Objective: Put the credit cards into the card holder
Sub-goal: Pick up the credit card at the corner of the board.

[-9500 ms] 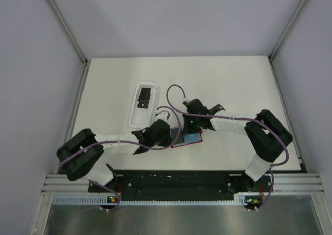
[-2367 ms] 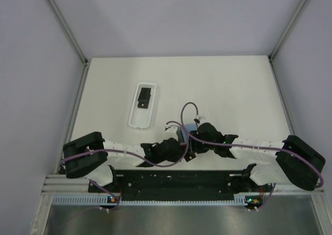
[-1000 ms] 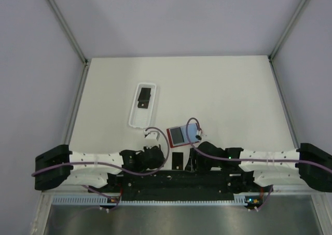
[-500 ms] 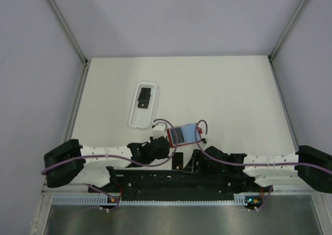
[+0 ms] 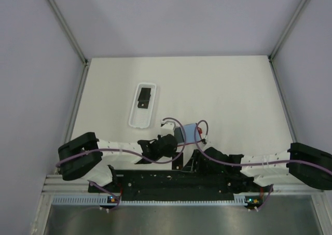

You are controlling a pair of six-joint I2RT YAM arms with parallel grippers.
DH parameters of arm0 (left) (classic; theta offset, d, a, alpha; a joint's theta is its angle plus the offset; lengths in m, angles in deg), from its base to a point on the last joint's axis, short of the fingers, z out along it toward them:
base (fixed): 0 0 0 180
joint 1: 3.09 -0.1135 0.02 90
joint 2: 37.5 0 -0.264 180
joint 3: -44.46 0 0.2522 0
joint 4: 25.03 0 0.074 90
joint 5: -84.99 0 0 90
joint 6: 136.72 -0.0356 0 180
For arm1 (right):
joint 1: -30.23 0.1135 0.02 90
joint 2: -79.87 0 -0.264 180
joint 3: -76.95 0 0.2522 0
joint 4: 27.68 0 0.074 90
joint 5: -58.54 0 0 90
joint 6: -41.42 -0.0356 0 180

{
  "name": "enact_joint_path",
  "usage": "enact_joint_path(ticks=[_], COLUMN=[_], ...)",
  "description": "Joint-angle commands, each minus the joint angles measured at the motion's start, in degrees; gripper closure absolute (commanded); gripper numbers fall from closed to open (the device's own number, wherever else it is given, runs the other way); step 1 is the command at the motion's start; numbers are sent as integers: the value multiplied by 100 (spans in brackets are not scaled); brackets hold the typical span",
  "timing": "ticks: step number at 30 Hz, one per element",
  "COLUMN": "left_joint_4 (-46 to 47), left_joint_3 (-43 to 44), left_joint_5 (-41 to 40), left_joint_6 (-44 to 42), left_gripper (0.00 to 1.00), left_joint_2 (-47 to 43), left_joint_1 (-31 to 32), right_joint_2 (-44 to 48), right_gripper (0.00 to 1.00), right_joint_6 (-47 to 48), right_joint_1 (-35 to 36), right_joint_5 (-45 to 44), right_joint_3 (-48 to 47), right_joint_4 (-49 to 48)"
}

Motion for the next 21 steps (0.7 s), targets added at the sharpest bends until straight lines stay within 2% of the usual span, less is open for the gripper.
enact_joint_path(ticks=[1, 13, 21], left_joint_4=[211, 597, 624], left_joint_3=[139, -572, -801], left_joint_5=[69, 508, 491], left_joint_6=[-56, 541, 674], left_gripper=[100, 100, 100], left_joint_2=[82, 275, 197], left_joint_1=[-30, -3, 41], right_joint_2=[-241, -724, -1111], right_gripper=[54, 57, 60], right_joint_6=[-135, -407, -460], right_joint_1=[52, 52, 52], right_joint_5=[-360, -580, -580], right_joint_3=[207, 330, 278], right_joint_4=[-248, -960, -1320])
